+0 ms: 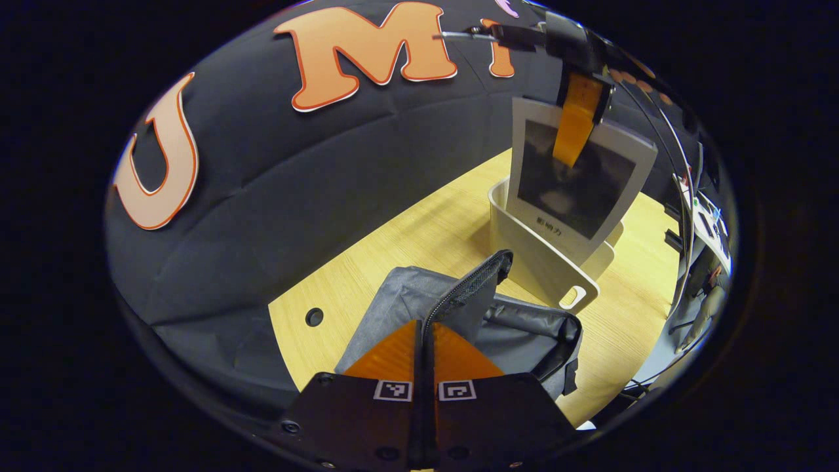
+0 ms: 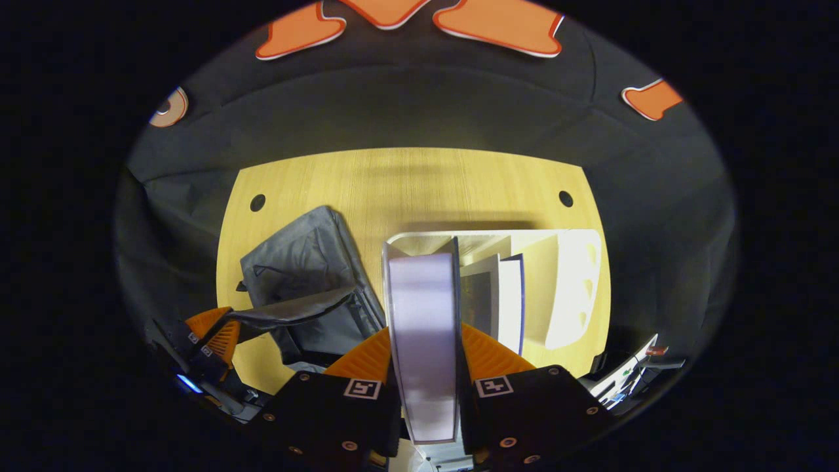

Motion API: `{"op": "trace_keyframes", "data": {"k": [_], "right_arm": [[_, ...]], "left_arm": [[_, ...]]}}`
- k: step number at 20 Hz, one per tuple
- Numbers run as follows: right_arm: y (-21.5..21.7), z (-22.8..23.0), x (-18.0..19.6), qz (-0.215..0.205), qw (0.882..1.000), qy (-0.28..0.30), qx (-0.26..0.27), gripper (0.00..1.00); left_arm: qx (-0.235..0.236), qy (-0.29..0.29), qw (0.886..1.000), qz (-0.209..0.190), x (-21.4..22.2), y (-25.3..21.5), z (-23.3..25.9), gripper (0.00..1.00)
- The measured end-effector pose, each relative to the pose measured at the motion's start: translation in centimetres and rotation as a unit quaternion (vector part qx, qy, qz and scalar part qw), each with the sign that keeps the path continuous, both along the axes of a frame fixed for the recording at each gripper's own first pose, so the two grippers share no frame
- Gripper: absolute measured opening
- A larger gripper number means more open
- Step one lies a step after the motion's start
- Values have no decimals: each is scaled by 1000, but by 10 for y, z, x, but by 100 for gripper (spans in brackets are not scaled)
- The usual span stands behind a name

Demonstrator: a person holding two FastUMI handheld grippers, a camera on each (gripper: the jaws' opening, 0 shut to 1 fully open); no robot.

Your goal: Open the schoolbag, grab two books from the bookshelf and put them into the schoolbag.

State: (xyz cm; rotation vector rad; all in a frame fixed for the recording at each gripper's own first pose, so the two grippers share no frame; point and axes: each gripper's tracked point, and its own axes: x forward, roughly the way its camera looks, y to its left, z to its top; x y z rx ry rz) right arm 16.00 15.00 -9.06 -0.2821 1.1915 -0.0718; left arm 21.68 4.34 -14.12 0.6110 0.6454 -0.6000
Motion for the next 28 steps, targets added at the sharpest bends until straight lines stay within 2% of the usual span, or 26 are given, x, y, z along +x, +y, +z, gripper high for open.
{"op": "trace_keyframes", "data": {"k": [4, 11, 15, 19, 21, 25, 28], "right_arm": [[10, 47, -15, -1, 999, -37, -3, 37], [25, 97, -64, -39, 990, -114, 70, 37], [32, 106, -96, -80, 971, -159, 157, 37], [38, 76, -132, -128, 941, -164, 267, 36], [40, 50, -148, -156, 920, -161, 320, 36], [43, -2, -169, -225, 867, -159, 415, 36], [41, -40, -174, -270, 825, -167, 468, 36]], "left_arm": [[-8, 0, 1000, -6, 1, -1, -1, 1], [-12, 11, 1000, -18, 2, 3, -7, 1], [-9, 17, 1000, -14, -1, 3, -5, 1], [-13, 19, 1000, -12, -3, -2, 3, 1], [-11, 11, 1000, -16, -1, -3, 10, 1], [-5, -4, 1000, -24, -1, -3, 24, 0], [0, -6, 1000, -29, -3, -5, 28, 0]]}}
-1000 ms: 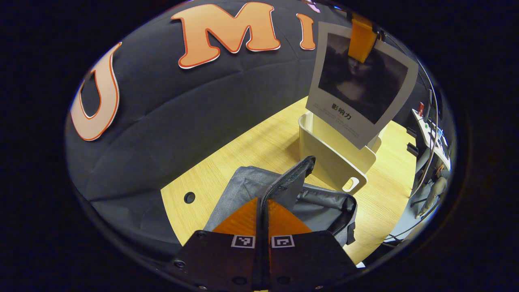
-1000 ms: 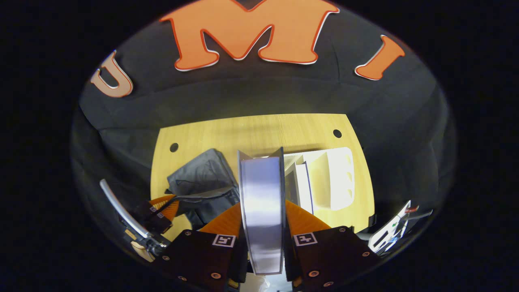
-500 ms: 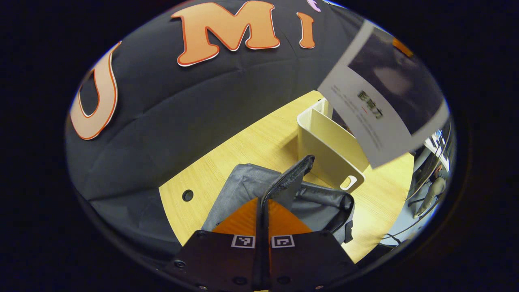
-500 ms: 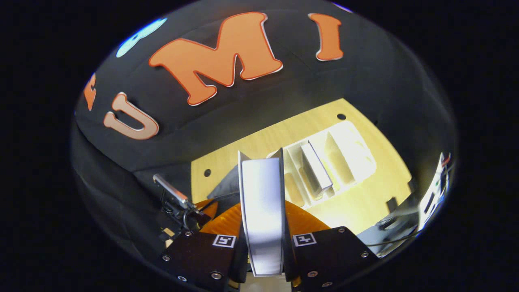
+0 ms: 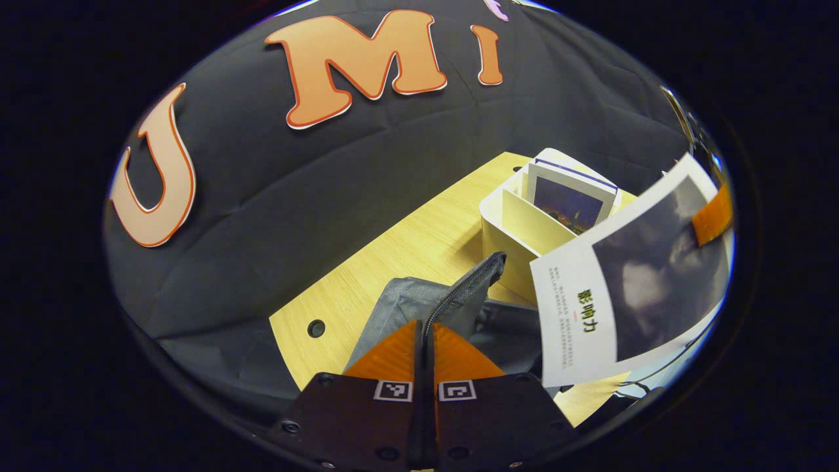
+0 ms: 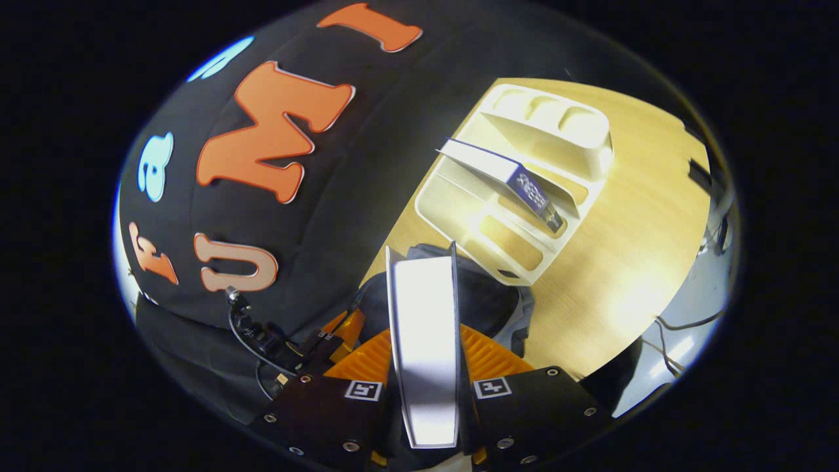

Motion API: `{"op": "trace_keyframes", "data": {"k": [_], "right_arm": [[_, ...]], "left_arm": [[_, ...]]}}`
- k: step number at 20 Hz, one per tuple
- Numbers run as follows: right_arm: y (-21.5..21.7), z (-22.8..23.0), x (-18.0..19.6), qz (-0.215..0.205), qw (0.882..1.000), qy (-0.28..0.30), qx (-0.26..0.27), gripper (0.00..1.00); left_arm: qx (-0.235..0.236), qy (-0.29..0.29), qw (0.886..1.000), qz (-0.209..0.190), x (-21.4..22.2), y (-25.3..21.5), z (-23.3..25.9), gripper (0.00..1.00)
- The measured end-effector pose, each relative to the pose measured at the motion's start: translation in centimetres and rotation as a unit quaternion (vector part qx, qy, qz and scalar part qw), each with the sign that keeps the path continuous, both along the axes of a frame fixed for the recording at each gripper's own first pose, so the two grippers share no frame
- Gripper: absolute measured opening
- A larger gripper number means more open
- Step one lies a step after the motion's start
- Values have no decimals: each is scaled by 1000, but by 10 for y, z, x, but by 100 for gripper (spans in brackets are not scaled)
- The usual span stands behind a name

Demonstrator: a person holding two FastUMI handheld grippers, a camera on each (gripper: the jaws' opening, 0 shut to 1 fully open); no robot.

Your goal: Open the schoolbag, grab two books from the bookshelf and put them into the schoolbag.

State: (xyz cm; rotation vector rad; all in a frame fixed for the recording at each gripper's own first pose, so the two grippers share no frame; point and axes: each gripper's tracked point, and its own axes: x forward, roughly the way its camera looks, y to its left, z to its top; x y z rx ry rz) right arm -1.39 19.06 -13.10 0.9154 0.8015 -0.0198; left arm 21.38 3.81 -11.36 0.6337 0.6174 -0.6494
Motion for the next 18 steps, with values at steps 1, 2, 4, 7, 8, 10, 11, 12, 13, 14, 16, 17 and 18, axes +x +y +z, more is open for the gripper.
{"op": "trace_keyframes", "data": {"k": [1, 2, 4, 7, 8, 10, 11, 12, 13, 14, 16, 17, 18], "right_arm": [[1, -14, 0, -12, 1000, 1, 24, 36], [7, -29, 1, -22, 999, 3, 46, 36], [13, -59, 3, -40, 996, 5, 77, 36], [24, -92, 13, -60, 993, -5, 101, 36], [31, -101, 18, -61, 992, -5, 113, 36], [43, -116, 30, -62, 990, -3, 127, 36], [49, -126, 33, -61, 990, 3, 125, 36], [52, -134, 38, -60, 991, 7, 118, 36], [54, -140, 44, -63, 991, 5, 115, 36], [57, -144, 50, -66, 991, 1, 120, 36], [63, -147, 66, -77, 987, -14, 142, 36], [67, -151, 73, -77, 986, -14, 147, 36], [70, -155, 79, -78, 986, -13, 147, 36]], "left_arm": [[3, -1, 1000, -3, -1, -1, 1, 0], [7, -1, 1000, -5, -2, -3, 2, 0], [11, -5, 1000, -10, -3, -7, 4, 0], [11, -3, 1000, -12, -8, -13, 3, 0], [11, -2, 1000, -10, -10, -16, 4, 0], [11, 7, 1000, -15, -18, -22, 3, 0], [10, 5, 1000, -19, -20, -25, 3, 1], [10, 2, 1000, -21, -23, -28, 6, 0], [9, -2, 1000, -23, -25, -30, 10, 0], [12, -3, 1000, -25, -26, -32, 12, 1], [14, -4, 1000, -26, -28, -33, 10, 0], [16, -6, 999, -27, -27, -32, 9, 0], [19, -6, 999, -28, -28, -34, 9, 1]]}}
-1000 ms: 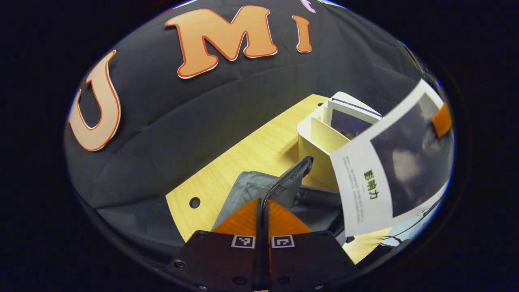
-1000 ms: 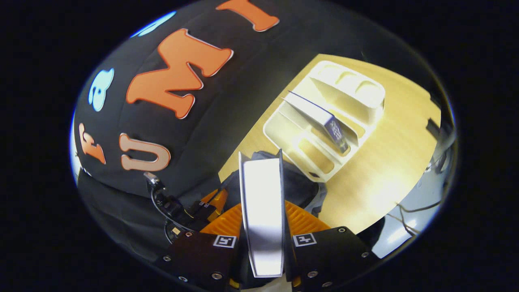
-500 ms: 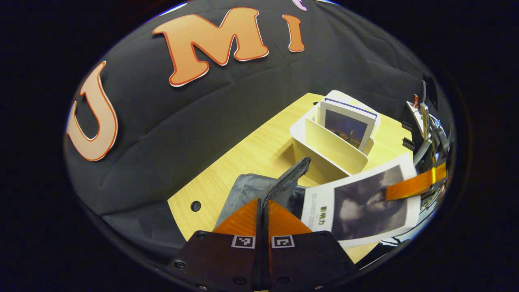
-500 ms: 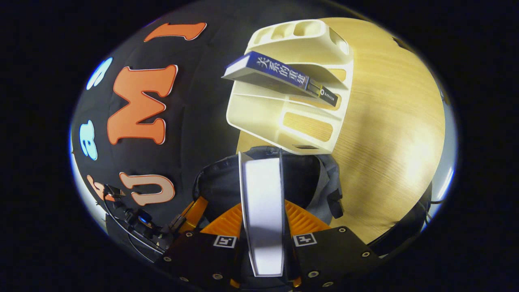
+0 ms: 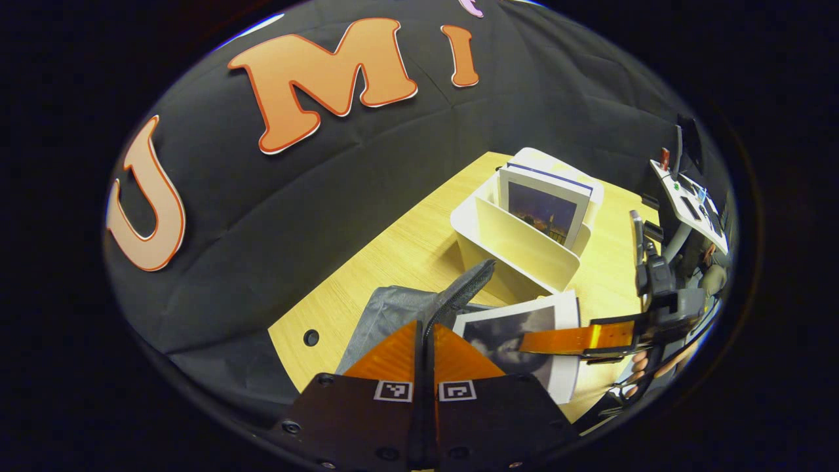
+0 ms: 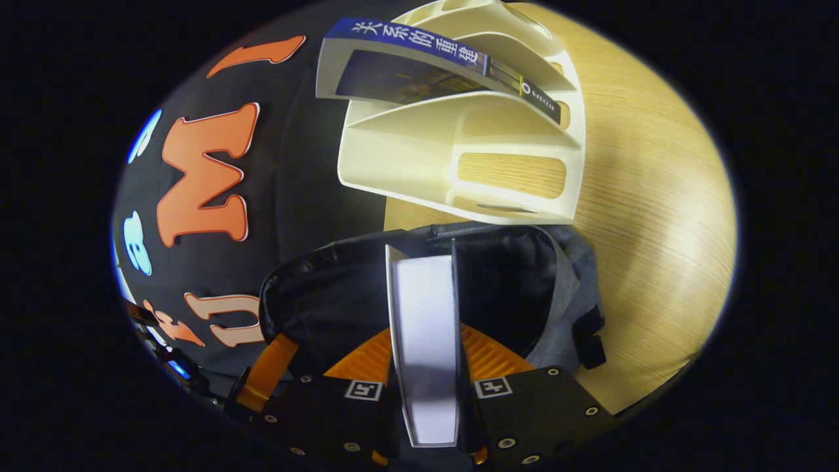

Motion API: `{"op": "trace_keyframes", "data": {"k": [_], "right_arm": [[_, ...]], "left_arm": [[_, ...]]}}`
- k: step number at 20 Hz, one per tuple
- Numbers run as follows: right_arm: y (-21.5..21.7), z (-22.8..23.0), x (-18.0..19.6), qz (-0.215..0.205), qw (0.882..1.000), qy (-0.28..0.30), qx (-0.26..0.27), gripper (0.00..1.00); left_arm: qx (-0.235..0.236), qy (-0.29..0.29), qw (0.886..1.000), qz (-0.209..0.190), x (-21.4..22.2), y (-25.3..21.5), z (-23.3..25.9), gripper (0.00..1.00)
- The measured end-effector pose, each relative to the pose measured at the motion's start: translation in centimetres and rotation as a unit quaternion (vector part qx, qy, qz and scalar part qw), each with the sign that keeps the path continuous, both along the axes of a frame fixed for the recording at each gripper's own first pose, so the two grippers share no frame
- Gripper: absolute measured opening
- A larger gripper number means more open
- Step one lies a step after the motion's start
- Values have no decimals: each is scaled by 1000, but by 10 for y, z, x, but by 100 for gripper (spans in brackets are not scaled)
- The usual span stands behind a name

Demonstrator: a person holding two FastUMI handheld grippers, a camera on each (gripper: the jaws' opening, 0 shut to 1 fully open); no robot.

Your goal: Open the schoolbag, grab two books from the bookshelf and put them into the schoolbag.

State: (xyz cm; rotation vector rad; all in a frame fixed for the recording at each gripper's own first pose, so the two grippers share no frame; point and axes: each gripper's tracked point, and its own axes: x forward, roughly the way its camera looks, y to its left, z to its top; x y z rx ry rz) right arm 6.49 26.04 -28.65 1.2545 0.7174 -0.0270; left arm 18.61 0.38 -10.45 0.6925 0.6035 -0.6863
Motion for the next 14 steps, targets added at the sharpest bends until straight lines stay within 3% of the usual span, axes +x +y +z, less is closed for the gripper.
{"op": "trace_keyframes", "data": {"k": [6, 14], "right_arm": [[22, -16, 25, 3, 1000, 0, 5, 36], [26, -26, 59, -40, 999, -22, -4, 36]], "left_arm": [[7, -1, 1000, -8, -8, -6, -6, 1], [-1, 1, 1000, -18, -15, -14, -9, 1]]}}
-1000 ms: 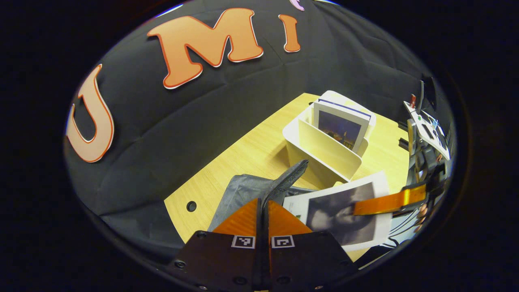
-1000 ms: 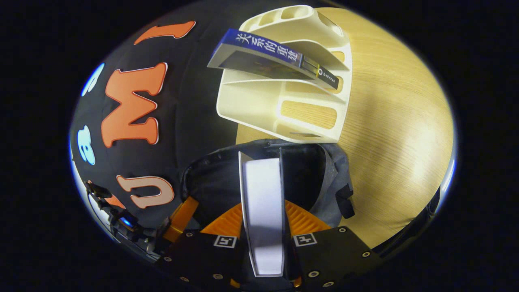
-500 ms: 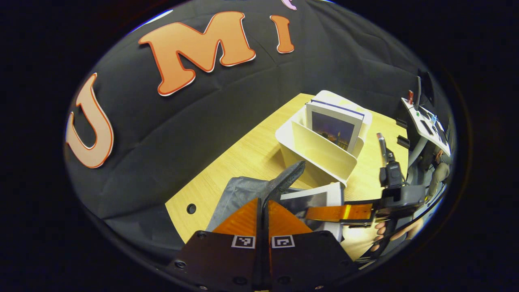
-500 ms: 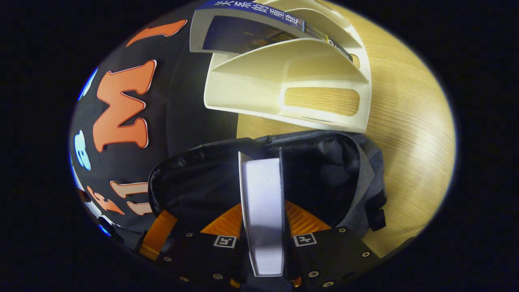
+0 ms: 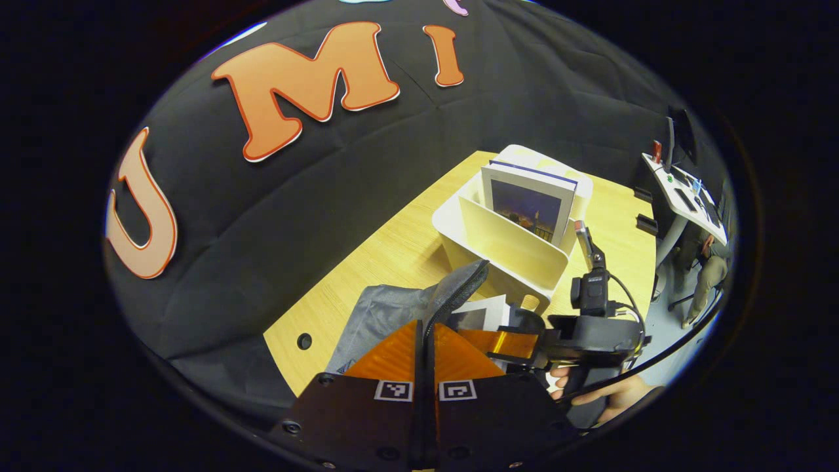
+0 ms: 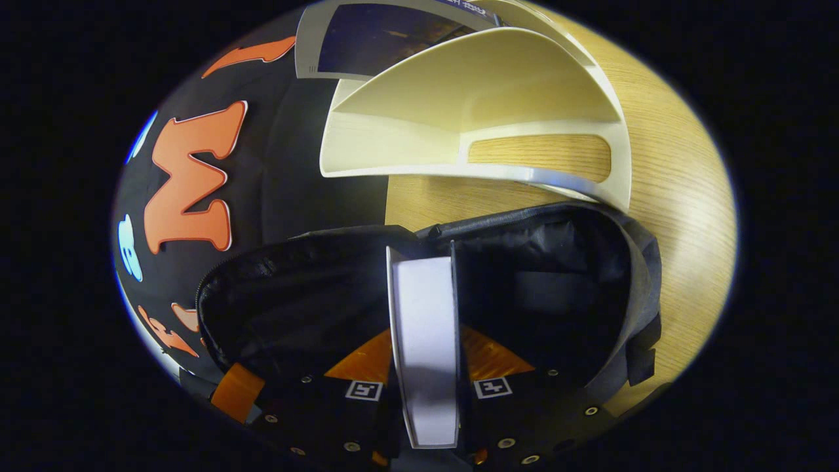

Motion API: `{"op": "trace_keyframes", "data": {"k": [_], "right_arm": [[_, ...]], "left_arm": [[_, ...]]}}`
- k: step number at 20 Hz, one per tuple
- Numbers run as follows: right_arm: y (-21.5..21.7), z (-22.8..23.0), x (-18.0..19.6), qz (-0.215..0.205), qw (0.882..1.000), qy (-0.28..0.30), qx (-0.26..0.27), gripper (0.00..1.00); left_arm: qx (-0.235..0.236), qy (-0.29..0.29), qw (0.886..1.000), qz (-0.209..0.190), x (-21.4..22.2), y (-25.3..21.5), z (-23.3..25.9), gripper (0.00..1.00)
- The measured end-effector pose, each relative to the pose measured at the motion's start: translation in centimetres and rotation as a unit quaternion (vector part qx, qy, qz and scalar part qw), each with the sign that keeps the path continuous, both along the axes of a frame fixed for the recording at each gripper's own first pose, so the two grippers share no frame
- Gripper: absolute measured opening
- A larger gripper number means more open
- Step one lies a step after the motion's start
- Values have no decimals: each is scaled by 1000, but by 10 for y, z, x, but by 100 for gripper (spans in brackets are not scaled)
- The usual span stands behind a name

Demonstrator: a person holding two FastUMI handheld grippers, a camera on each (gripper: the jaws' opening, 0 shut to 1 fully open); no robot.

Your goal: Open the schoolbag, grab two books from the bookshelf and put them into the schoolbag.

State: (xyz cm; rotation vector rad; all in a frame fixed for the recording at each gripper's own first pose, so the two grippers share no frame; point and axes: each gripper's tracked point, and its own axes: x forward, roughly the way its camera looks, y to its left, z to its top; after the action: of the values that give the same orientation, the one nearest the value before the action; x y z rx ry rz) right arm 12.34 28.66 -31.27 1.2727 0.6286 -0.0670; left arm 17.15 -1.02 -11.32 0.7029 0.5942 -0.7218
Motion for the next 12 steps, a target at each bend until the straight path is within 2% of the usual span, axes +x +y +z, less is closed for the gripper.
{"op": "trace_keyframes", "data": {"k": [2, 5, 7, 8, 9, 10, 12], "right_arm": [[-1, -6, 2, -8, 1000, 4, -9, 37], [-3, -17, -8, -11, 999, 45, -18, 40], [-6, -25, -20, -9, 996, 86, -28, 53], [-3, -23, -24, -1, 995, 93, -30, 71], [-1, -18, -29, 8, 994, 99, -35, 79], [2, -15, -34, 17, 993, 106, -46, 93], [1, -7, -45, 34, 990, 114, -70, 99]], "left_arm": [[6, -5, 1000, -1, 2, 2, 0, 0], [4, 0, 1000, 6, 4, 8, -1, 0], [-4, 13, 1000, 14, 5, 13, -4, 0], [-10, 18, 1000, 17, 4, 14, -4, 1], [-17, 21, 999, 20, 8, 14, -7, 0], [-22, 24, 999, 23, 9, 16, -7, 1], [-28, 26, 999, 29, 11, 21, -7, 1]]}}
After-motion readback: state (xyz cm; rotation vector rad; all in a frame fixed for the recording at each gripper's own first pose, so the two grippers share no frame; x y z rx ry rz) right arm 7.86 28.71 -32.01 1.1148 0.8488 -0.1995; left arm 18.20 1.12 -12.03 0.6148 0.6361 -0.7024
